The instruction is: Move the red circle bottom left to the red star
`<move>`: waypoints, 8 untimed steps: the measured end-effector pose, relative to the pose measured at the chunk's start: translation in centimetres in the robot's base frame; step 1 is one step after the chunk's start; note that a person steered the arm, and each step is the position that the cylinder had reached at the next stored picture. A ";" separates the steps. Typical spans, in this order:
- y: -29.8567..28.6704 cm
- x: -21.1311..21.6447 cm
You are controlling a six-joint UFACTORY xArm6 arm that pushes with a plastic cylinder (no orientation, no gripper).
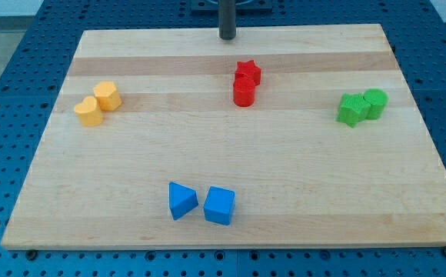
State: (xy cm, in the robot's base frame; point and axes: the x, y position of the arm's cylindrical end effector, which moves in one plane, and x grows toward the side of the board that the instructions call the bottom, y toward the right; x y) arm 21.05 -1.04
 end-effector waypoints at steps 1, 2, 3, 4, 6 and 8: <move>0.0 0.0; -2.0 1.7; -5.5 5.4; -8.9 10.0; -7.2 20.8; 0.2 23.7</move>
State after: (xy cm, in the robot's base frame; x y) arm 44.79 -0.88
